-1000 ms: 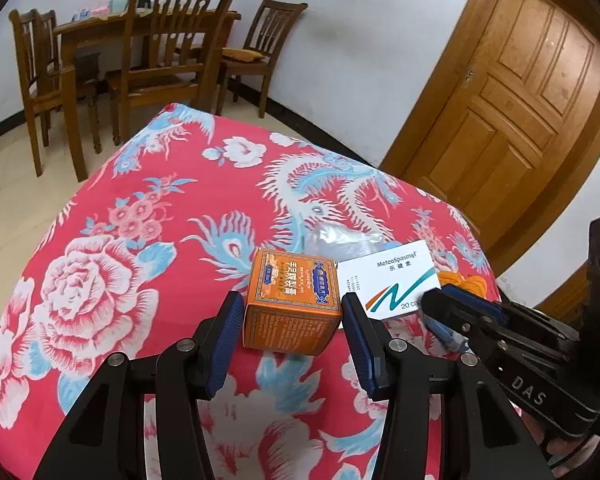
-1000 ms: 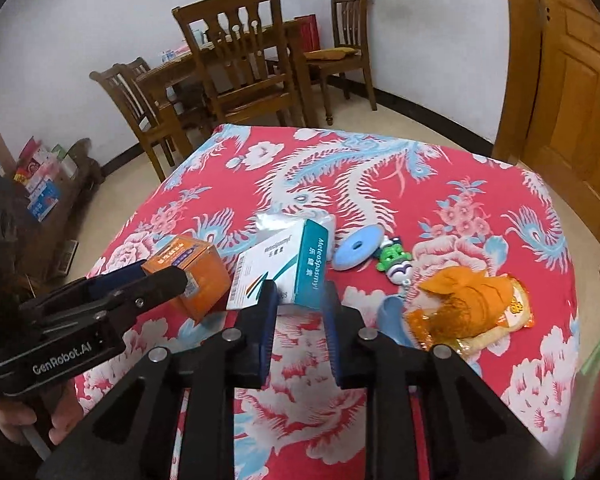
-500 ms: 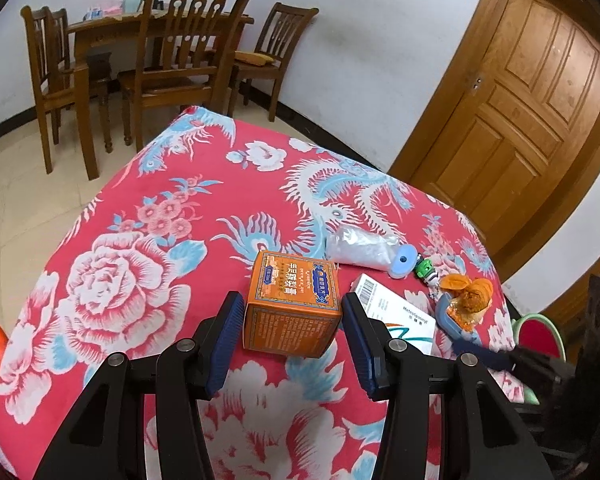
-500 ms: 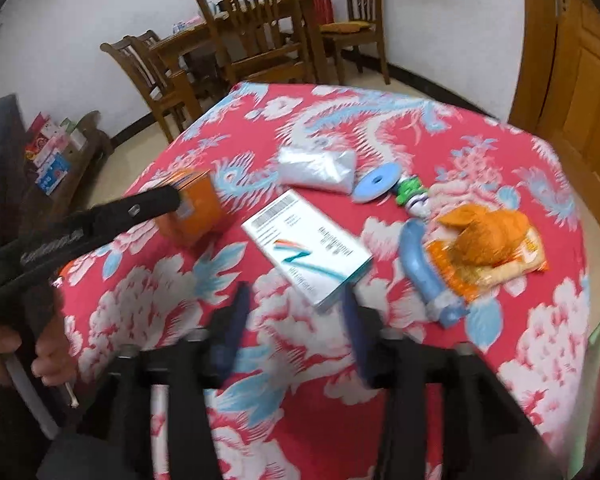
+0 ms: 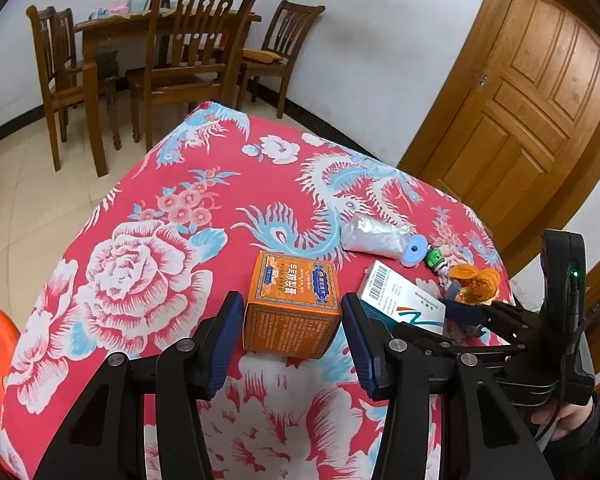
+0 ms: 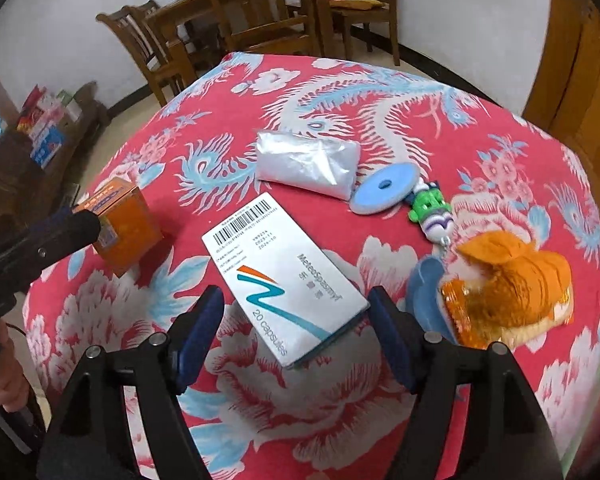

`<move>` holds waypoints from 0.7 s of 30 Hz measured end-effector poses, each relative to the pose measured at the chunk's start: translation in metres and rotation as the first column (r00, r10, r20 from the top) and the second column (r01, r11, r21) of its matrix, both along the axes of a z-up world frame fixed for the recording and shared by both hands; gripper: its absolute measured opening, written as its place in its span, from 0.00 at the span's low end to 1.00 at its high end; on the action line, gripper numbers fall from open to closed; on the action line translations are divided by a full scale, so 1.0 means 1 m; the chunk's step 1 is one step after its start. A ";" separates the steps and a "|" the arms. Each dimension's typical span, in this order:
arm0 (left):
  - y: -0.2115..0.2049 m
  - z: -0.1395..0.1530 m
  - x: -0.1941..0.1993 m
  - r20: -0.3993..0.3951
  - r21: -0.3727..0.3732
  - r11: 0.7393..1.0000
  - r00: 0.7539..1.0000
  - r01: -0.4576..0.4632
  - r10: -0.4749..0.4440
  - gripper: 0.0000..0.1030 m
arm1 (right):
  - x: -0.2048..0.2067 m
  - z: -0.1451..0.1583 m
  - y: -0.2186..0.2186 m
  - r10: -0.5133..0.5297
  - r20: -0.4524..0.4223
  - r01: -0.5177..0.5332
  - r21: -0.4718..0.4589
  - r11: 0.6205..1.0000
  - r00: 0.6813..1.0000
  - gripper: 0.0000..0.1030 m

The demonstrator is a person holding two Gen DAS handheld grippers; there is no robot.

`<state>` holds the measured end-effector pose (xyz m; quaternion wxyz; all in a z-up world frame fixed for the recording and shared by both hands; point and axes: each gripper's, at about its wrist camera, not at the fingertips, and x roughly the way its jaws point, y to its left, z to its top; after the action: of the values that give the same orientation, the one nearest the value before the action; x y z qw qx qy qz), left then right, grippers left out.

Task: Collect trash
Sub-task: 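Grasp the orange box with the left tool while the right tool grasps the white medicine box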

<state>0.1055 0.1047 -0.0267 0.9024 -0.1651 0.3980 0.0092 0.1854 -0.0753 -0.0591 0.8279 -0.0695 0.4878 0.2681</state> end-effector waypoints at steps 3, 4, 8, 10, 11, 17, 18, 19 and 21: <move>-0.001 -0.001 0.000 -0.003 -0.002 1.000 1.000 0.002 -0.002 0.50 | -0.001 -0.003 0.008 0.043 0.006 -0.042 -0.039 0.998 0.999 0.73; -0.002 -0.001 0.000 -0.003 -0.002 1.000 1.000 0.004 -0.004 0.50 | -0.001 -0.004 0.012 0.050 0.015 -0.049 -0.055 0.997 0.999 0.72; -0.005 -0.001 0.000 -0.003 0.000 1.000 1.000 0.010 -0.010 0.50 | -0.008 -0.003 0.012 0.057 0.037 -0.054 -0.070 0.996 0.998 0.63; -0.005 -0.001 0.000 -0.004 0.001 1.000 1.000 0.011 -0.011 0.50 | -0.011 -0.002 0.010 0.054 0.033 -0.052 -0.054 0.997 0.998 0.63; -0.005 0.000 0.000 -0.003 0.000 1.000 1.000 0.011 -0.011 0.50 | -0.012 -0.002 0.008 0.045 0.029 -0.044 -0.043 0.998 0.999 0.63; -0.014 0.004 -0.002 0.004 0.007 1.000 1.000 0.026 -0.026 0.50 | -0.024 0.014 -0.016 -0.047 0.045 0.045 0.047 0.998 0.998 0.62; -0.015 0.005 -0.002 0.006 0.007 0.999 0.999 0.031 -0.031 0.50 | -0.026 0.017 -0.021 -0.063 0.050 0.060 0.061 0.996 0.997 0.62; -0.018 0.006 -0.002 0.009 0.009 0.999 0.999 0.036 -0.036 0.50 | -0.030 0.023 -0.029 -0.084 0.056 0.079 0.081 0.994 0.995 0.62; -0.025 0.009 -0.003 0.016 0.013 0.999 0.999 0.050 -0.050 0.50 | -0.035 0.029 -0.038 -0.109 0.060 0.103 0.105 0.989 0.992 0.62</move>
<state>0.1025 0.0795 -0.0172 0.9065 -0.1494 0.3947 -0.0122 0.1502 -0.1130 -0.0299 0.8590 -0.0098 0.4489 0.2459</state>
